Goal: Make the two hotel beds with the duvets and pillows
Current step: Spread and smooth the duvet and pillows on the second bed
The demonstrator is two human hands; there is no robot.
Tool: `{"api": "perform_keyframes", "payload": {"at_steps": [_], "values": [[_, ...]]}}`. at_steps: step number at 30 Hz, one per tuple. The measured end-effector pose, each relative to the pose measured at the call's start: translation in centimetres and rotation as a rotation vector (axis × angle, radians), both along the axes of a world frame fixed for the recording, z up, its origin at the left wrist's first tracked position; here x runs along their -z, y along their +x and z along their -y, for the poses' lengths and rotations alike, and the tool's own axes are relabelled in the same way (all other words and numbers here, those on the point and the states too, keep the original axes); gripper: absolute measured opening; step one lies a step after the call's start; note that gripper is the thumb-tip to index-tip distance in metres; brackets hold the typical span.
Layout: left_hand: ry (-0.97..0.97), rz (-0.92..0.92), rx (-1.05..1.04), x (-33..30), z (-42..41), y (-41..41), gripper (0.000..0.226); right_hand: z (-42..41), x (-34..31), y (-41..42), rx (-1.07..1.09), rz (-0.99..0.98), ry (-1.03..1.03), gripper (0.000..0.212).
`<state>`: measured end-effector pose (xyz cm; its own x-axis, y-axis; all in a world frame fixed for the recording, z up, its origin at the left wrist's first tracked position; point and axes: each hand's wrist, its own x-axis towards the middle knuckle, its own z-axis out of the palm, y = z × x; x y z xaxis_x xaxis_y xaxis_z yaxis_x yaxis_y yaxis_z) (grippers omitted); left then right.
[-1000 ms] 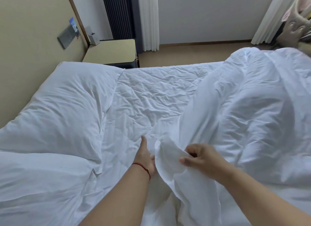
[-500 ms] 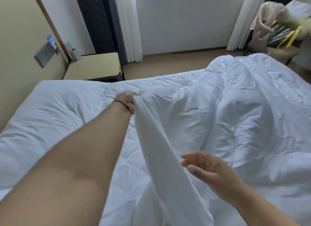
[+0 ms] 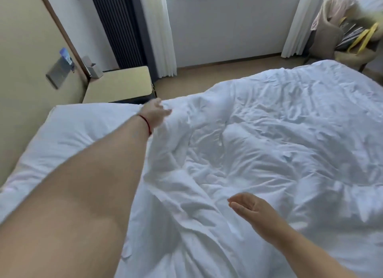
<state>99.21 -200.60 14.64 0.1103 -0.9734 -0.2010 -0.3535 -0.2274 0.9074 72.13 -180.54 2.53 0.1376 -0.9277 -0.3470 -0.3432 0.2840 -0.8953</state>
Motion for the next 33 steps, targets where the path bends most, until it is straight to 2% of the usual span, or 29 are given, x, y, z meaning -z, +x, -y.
{"api": "perform_keyframes", "payload": {"at_steps": [2,3,5,7,8,9,11,13,14,15,17,18,20,21,23,25,27,28,29,31,33], "values": [[0.069,0.064,0.018,3.8,-3.0,-1.2,0.042,0.0,0.8,0.3,-0.019,-0.09,0.095,0.008],[0.119,0.135,0.042,5.7,-4.4,-1.3,0.034,-0.2,1.2,0.5,-0.027,-0.157,0.15,0.017],[0.285,0.205,0.058,9.6,-6.8,-1.1,0.023,-0.8,2.6,1.1,-0.073,-0.378,0.282,0.049],[0.475,0.166,0.033,12.5,-10.8,-1.7,0.037,-2.4,4.2,2.6,-0.13,-0.536,0.377,0.085],[0.599,0.101,0.004,13.6,-13.2,-2.0,0.044,-3.4,4.6,3.3,-0.159,-0.547,0.382,0.093],[0.704,0.05,-0.006,14.4,-15.3,-2.2,0.046,-4.1,4.9,4.2,-0.169,-0.527,0.379,0.09],[0.851,-0.02,0.035,15.0,-18.7,-2.1,0.051,-5.0,4.6,6.2,-0.167,-0.373,0.348,0.062],[0.843,-0.169,0.028,14.5,-20.7,-0.9,0.057,-4.3,2.6,9.7,-0.1,-0.122,0.254,0.025],[0.767,-0.318,-0.024,13.7,-21.0,0.0,0.058,-2.8,1.2,11.9,-0.063,-0.019,0.188,0.012],[0.631,-0.48,-0.095,12.7,-21.0,1.6,0.055,-1.0,-0.7,14.3,-0.067,0.129,0.151,0.011],[0.394,-0.762,-0.284,9.4,-21.3,5.7,0.057,2.8,-4.4,19.0,-0.158,0.462,0.184,0.037],[0.317,-0.847,-0.343,7.6,-21.8,7.9,0.065,4.1,-6.0,20.6,-0.246,0.521,0.158,0.053],[0.276,-0.862,-0.337,5.2,-23.6,12.3,0.082,5.5,-8.4,22.3,-0.363,0.415,0.045,0.073],[0.291,-0.81,-0.333,4.6,-24.8,13.8,0.087,5.3,-8.7,22.4,-0.393,0.294,-0.027,0.072],[0.32,-0.687,-0.387,5.1,-27.5,15.5,0.089,3.4,-7.6,21.6,-0.356,0.115,-0.095,0.053],[0.322,-0.559,-0.537,5.9,-30.4,15.3,0.08,0.1,-4.6,19.8,-0.285,0.051,-0.041,0.038],[0.311,-0.353,-0.594,6.7,-33.3,14.4,0.069,-3.4,-0.1,17.9,-0.19,-0.023,0.045,0.028],[0.315,-0.255,-0.573,7.2,-34.9,13.9,0.073,-5.0,1.9,17.1,-0.122,-0.076,0.081,0.026],[0.333,-0.186,-0.547,7.8,-36.4,13.5,0.087,-6.4,3.5,16.5,-0.062,-0.131,0.116,0.028],[0.399,-0.232,-0.469,9.1,-39.0,12.4,0.095,-9.0,5.5,15.2,-0.003,-0.258,0.184,0.034],[0.488,-0.346,-0.281,9.5,-41.0,11.2,0.079,-11.2,6.4,14.3,0.008,-0.281,0.219,0.037]]}}
